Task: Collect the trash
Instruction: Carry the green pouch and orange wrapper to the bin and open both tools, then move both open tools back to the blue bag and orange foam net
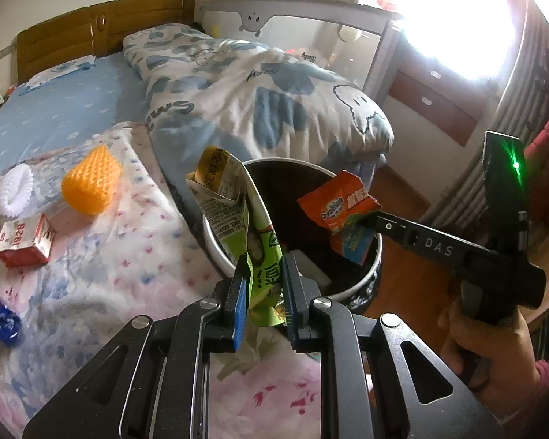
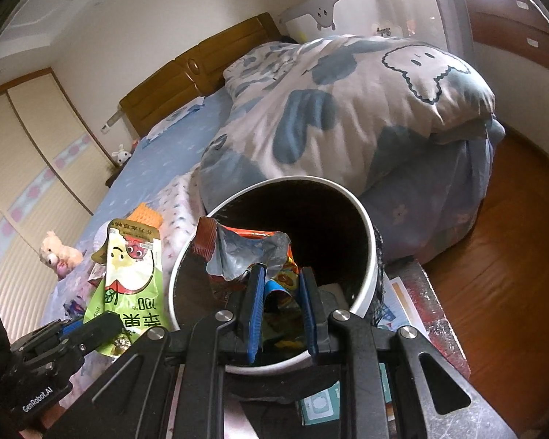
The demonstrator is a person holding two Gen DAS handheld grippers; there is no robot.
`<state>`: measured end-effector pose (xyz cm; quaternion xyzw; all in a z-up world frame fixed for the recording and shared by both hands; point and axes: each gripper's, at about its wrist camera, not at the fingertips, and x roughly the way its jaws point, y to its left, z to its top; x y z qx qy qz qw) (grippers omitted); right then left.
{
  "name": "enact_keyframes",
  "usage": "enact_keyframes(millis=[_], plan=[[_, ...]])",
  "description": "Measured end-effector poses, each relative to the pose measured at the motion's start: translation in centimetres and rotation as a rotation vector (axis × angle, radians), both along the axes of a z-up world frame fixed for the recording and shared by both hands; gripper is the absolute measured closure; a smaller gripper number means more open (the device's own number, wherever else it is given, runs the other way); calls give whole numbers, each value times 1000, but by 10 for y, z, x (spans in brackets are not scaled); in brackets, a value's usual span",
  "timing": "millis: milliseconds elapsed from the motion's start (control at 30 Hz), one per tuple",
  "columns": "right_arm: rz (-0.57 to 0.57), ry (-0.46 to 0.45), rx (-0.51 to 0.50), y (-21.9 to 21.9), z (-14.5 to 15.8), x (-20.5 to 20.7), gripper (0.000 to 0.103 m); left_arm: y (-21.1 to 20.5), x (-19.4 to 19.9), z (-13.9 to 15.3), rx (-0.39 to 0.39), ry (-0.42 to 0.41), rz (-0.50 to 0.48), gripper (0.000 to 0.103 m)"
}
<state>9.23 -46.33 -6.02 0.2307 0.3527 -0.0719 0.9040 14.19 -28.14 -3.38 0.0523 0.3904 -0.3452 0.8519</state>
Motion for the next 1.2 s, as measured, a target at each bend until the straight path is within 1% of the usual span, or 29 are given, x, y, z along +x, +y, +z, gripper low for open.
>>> enact_keyframes(millis=[300, 400, 633, 700, 733, 767, 800, 833, 867, 1000, 1100, 1167, 1200], plan=[[-1, 35, -1, -11, -6, 14, 83, -14, 15, -6, 5, 33, -4, 87], [0, 42, 1, -12, -7, 17, 80, -17, 18, -8, 8, 48, -4, 87], [2, 59, -3, -14, -9, 22, 79, -20, 25, -13, 15, 74, 1, 86], [1, 62, -7, -14, -10, 23, 75, -21, 26, -13, 13, 84, -3, 82], [0, 64, -8, -15, -10, 24, 72, -21, 26, -13, 12, 89, -3, 76], [0, 64, -9, -15, -9, 24, 69, -20, 26, -13, 13, 86, 1, 67], [1, 63, -8, -15, -9, 25, 67, -19, 25, -12, 12, 81, 6, 63], [2, 60, -5, -15, -9, 24, 62, -18, 24, -11, 9, 78, 9, 58], [2, 58, -6, -15, -8, 24, 60, -16, 24, -11, 8, 76, 13, 57], [1, 46, -11, -12, -5, 20, 58, -6, 21, -12, 1, 86, 33, 54], [0, 36, -5, -9, -2, 17, 52, 7, 17, -14, -3, 89, 56, 49], [0, 24, -3, -5, 0, 14, 37, 18, 13, -15, -2, 87, 80, 45], [1, 20, -4, -2, 0, 13, 33, 24, 12, -16, -3, 88, 89, 45]])
